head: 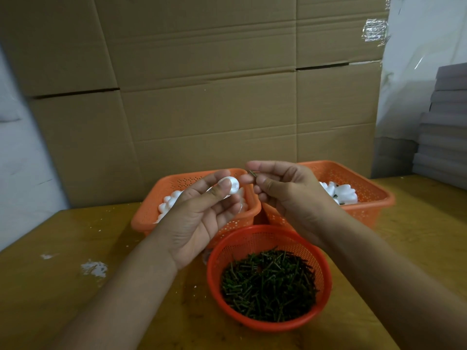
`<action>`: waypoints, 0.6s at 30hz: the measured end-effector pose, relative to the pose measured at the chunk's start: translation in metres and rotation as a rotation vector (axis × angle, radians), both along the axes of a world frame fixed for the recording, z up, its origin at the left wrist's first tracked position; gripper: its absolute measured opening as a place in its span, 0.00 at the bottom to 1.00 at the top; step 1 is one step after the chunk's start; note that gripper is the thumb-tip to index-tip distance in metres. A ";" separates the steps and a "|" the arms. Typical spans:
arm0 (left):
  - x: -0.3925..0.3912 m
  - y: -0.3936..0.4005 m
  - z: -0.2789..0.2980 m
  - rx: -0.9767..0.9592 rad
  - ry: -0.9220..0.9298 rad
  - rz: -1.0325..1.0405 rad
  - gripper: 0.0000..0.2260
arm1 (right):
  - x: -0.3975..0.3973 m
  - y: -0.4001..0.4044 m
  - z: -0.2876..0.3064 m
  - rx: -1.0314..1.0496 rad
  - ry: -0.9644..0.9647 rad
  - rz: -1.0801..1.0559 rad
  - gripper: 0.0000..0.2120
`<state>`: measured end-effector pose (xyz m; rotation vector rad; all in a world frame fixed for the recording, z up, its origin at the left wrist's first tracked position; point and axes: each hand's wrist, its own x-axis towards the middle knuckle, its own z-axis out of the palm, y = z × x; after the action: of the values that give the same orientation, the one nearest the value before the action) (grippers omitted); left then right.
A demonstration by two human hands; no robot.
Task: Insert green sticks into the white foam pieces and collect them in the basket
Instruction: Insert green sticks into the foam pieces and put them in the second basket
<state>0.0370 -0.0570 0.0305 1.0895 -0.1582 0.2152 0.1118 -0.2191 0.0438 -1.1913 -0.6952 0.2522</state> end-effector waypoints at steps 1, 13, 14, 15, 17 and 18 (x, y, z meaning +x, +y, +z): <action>0.000 0.000 0.001 0.004 -0.001 0.000 0.15 | 0.000 0.000 0.000 -0.011 -0.004 -0.001 0.11; 0.000 0.004 0.001 0.027 0.011 0.098 0.16 | -0.002 -0.002 0.001 -0.181 -0.289 -0.196 0.13; 0.000 0.004 0.001 0.033 0.010 0.104 0.15 | -0.001 -0.002 0.001 -0.195 -0.313 -0.210 0.12; 0.000 0.003 0.000 0.037 0.008 0.109 0.14 | -0.001 -0.003 0.001 -0.206 -0.330 -0.219 0.11; 0.000 0.003 0.000 0.041 0.001 0.118 0.12 | -0.001 -0.003 0.000 -0.205 -0.331 -0.216 0.09; 0.000 0.002 0.000 0.045 -0.002 0.123 0.11 | -0.002 -0.002 0.000 -0.195 -0.320 -0.211 0.09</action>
<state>0.0369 -0.0547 0.0304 1.1448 -0.0988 0.3242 0.1103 -0.2214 0.0438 -1.4994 -0.8275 -0.0515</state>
